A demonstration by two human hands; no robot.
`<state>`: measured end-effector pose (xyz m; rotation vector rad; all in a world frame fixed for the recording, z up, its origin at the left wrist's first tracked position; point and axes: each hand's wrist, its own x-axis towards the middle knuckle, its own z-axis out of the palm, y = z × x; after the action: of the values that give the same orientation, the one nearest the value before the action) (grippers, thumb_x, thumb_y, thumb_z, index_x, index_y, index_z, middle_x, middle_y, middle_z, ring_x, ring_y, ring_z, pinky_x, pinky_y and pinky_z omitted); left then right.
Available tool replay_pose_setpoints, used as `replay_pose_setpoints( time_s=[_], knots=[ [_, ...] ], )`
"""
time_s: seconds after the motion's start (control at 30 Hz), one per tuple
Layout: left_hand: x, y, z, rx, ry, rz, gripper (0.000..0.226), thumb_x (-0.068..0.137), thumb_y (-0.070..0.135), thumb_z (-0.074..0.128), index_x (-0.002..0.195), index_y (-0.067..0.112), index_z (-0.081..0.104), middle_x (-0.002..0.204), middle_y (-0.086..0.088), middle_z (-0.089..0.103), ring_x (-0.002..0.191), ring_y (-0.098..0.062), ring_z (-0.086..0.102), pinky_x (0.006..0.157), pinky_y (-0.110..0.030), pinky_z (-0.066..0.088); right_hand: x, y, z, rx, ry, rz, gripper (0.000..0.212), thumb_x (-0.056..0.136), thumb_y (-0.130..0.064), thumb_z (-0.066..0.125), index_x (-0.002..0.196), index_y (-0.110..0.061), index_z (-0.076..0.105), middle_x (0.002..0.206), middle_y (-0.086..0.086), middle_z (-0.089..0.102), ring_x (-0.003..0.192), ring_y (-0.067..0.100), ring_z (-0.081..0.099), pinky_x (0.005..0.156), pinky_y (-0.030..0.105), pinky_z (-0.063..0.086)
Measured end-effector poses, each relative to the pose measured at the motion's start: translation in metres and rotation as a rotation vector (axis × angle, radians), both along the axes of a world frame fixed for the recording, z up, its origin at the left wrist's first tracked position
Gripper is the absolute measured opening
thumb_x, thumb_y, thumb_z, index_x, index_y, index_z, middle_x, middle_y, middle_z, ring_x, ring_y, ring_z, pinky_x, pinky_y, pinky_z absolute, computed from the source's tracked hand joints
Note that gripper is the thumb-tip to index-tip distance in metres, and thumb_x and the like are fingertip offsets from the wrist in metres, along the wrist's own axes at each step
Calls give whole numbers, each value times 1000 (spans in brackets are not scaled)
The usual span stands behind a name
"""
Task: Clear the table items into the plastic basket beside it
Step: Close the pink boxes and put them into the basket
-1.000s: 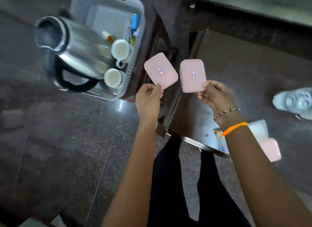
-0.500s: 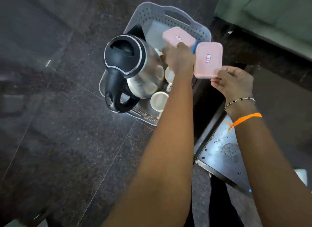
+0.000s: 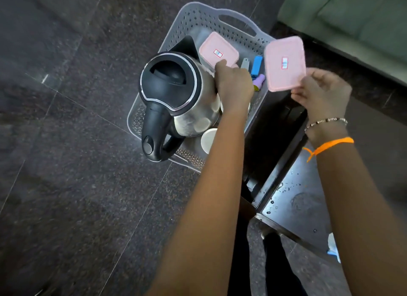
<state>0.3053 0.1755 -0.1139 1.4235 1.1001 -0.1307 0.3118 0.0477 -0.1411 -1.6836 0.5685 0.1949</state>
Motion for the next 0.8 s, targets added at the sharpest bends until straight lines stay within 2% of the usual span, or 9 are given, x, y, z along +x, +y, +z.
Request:
replay_pose_setpoints(
  time_s=[0.07,0.2,0.33,0.47,0.57,0.6,0.67,0.73,0.8],
  knots=[
    [-12,-1,0,0,-36,-65,42,95,5,33,138,2,35,138,-18,47,126,-30,44,100,-29,35,14,16,1,-78,-38,106,17,83,-4,50,83,-18,61,65,0,61,42,-2,56,45,12,48],
    [-25,0,2,-10,-54,-114,39,94,5,35,132,3,44,136,-16,52,126,-31,45,108,-39,34,37,55,-12,-122,31,269,25,83,-2,48,72,-19,61,62,-2,59,35,-2,53,39,14,47],
    [-38,1,4,104,-62,-239,47,95,6,36,141,11,35,145,-10,44,134,-26,38,111,-35,27,59,87,-30,-61,119,392,18,90,-1,45,99,-7,60,64,-1,54,42,0,51,48,14,50],
    [-52,1,7,118,-75,-285,53,95,8,38,146,13,27,151,-10,37,137,-23,33,98,-22,22,69,103,-39,-80,207,398,37,90,-19,55,125,-6,49,81,1,54,58,10,52,62,22,54],
    [-65,0,5,109,-72,-277,53,95,8,36,147,16,27,150,-8,38,136,-22,35,99,-23,26,66,107,-44,55,382,343,29,92,-26,53,113,-9,43,99,13,50,64,22,59,80,39,58],
    [-68,0,5,103,-69,-271,53,95,8,35,147,17,28,150,-7,39,136,-22,35,102,-25,27,63,109,-43,97,411,342,24,93,-25,51,107,-8,42,102,16,50,62,23,59,79,41,59],
    [-72,-1,3,88,-62,-256,50,96,9,36,145,16,31,149,-7,40,137,-23,35,107,-29,27,61,112,-42,159,429,317,18,94,-22,49,100,-6,45,100,17,54,68,25,63,73,38,59],
    [-74,-1,2,83,-55,-241,47,97,9,37,143,14,35,148,-8,41,136,-24,36,108,-30,27,63,116,-39,248,401,230,16,95,-18,47,90,-3,48,93,15,57,89,30,64,79,40,57],
    [-75,-1,0,86,-54,-232,46,96,9,38,142,13,37,146,-8,43,135,-24,38,108,-30,28,70,117,-38,272,334,121,12,95,-11,47,85,-4,47,83,12,55,92,28,60,83,41,54]
  ],
)
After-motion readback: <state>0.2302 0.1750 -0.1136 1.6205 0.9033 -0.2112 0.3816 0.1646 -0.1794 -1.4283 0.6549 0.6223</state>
